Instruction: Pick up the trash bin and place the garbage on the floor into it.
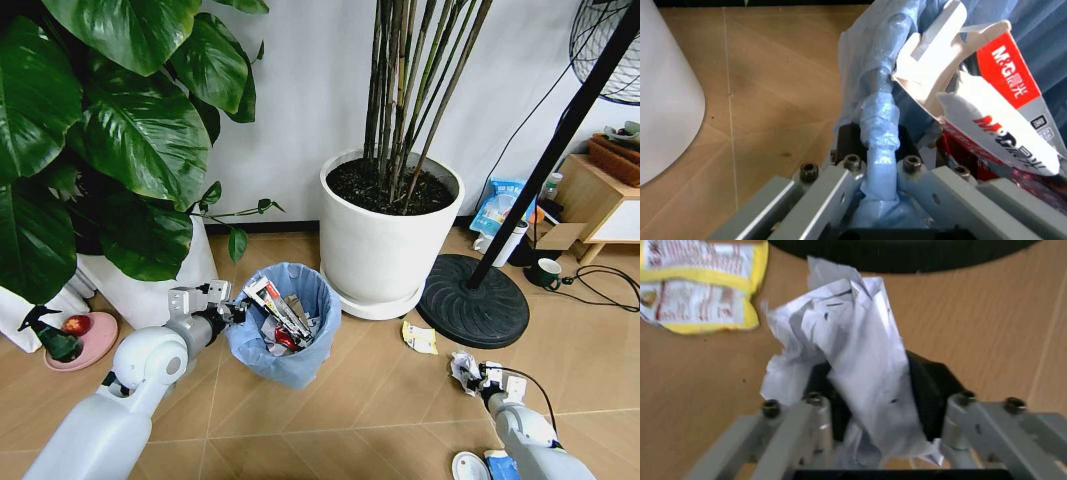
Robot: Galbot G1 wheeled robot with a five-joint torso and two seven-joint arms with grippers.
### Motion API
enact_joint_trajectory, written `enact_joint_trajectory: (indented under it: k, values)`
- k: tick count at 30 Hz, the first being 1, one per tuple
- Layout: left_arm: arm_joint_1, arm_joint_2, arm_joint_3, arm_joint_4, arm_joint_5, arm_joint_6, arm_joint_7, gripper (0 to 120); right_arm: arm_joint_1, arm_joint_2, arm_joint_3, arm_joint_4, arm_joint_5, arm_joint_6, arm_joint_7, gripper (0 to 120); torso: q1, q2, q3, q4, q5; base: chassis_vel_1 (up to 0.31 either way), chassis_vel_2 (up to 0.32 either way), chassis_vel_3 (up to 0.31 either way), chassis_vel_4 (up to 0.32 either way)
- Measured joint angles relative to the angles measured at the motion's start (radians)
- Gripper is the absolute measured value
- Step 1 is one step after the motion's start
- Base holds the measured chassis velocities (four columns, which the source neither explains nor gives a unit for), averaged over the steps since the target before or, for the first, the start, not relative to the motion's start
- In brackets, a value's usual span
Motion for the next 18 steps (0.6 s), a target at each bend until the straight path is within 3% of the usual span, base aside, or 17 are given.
enact_joint_trajectory:
  k: [4, 9, 12, 17, 18]
  values:
    - [0.003, -0.001, 0.0, -0.004, 0.001, 0.0, -0.001, 0, -0.023, -0.013, 0.012, 0.063, -0.001, -0.004, 0.0, 15, 0.0, 0.0, 0.0, 0.0, 0.0, 0.0, 0.0, 0.0, 0.0]
    - [0.013, -0.002, -0.002, -0.011, 0.006, 0.0, -0.004, 0, -0.081, -0.058, 0.03, 0.243, 0.0, -0.017, -0.018, 0, 0.0, 0.0, 0.0, -0.0001, -0.0002, 0.0, 0.0, 0.0, 0.0]
    - [0.015, -0.003, -0.002, -0.013, 0.008, 0.0, -0.005, 0, -0.091, -0.068, 0.03, 0.277, 0.001, -0.018, -0.023, 0, 0.0, 0.0, 0.0, 0.0001, 0.0003, 0.0, 0.0, 0.0, 0.0]
    - [0.017, -0.003, -0.002, -0.018, 0.008, 0.0, -0.02, 0, -0.132, -0.116, -0.006, 0.543, 0.038, -0.05, -0.039, 0, 0.0, 0.0, 0.0, 0.0, -0.0002, 0.0, 0.0, 0.0, 0.0]
    - [0.017, -0.003, -0.002, -0.018, 0.008, 0.0, -0.02, 0, -0.132, -0.116, -0.006, 0.543, 0.038, -0.05, -0.039, 0, 0.0, 0.0, 0.0, 0.0, -0.0002, 0.0, 0.0, 0.0, 0.0]
